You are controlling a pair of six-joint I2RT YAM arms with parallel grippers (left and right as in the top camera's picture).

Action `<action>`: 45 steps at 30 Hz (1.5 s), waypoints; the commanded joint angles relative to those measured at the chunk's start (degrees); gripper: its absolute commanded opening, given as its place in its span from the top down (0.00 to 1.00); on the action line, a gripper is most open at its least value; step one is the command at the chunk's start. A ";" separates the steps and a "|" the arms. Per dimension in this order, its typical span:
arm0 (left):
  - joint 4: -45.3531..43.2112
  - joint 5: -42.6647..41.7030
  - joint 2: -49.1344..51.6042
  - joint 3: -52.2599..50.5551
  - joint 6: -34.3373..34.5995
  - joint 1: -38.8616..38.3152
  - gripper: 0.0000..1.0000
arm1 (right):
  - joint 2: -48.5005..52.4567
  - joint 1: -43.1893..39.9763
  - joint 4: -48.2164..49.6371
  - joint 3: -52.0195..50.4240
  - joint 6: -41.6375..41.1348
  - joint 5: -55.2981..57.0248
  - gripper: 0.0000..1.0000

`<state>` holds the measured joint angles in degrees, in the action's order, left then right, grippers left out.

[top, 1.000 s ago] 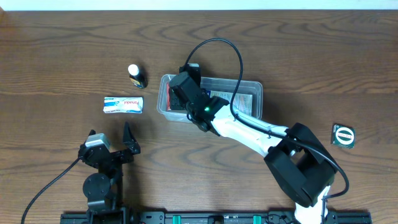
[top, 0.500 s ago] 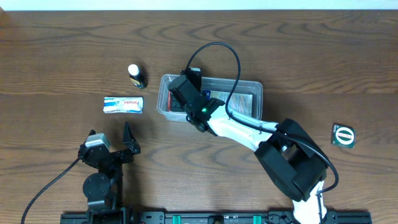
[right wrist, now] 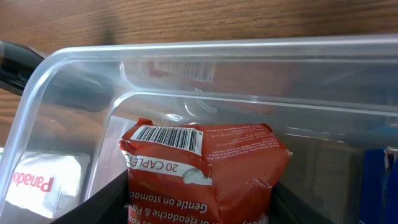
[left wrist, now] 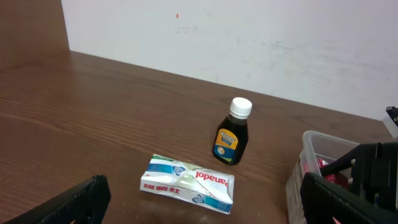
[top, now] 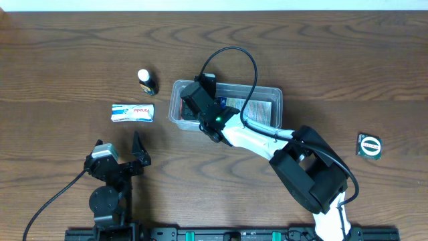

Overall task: Pack container
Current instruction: 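Lower the red packet into the container's left side and release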

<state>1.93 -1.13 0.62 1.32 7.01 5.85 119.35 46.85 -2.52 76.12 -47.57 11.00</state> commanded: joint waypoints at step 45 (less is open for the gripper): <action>2.10 0.72 -0.39 -1.09 -0.96 0.24 0.02 | -36.33 -15.91 -32.76 0.94 28.48 3.63 0.01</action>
<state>1.91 -1.13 0.62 1.32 7.01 5.85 86.24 34.70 -31.99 76.82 -27.00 13.54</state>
